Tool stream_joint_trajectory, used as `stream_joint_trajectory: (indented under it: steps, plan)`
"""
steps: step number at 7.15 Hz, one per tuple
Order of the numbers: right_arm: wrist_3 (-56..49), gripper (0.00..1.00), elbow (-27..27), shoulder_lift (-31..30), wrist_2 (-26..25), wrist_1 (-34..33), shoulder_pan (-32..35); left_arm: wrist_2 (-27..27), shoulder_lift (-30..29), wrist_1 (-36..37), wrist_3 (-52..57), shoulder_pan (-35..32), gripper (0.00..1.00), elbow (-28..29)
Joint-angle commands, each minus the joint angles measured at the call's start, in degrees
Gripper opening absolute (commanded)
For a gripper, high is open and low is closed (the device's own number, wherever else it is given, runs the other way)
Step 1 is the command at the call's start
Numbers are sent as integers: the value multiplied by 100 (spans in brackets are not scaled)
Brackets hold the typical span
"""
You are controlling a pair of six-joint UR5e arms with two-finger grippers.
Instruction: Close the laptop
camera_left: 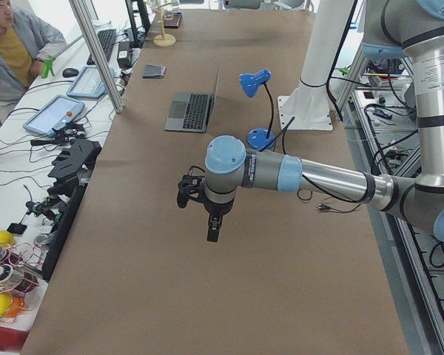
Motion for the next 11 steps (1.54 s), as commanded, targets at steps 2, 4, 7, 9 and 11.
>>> stream_joint_trajectory:
  steps: [2,4,7,9,11]
  plan:
    - [13,100,10,9,-3,7,0,-381,82,-27,-13,-28,98,-14]
    - [14,100,36,0,-3,7,0,-381,100,-35,-13,-28,98,12]
    - [798,54,333,9,23,7,-17,-529,30,-44,-614,16,75,-180]
    - [1269,0,912,17,486,7,-157,-654,-6,-271,-1976,637,6,-741]
    - [2511,0,1816,17,507,-2,-674,-654,-259,-762,-3713,1567,0,-1164]
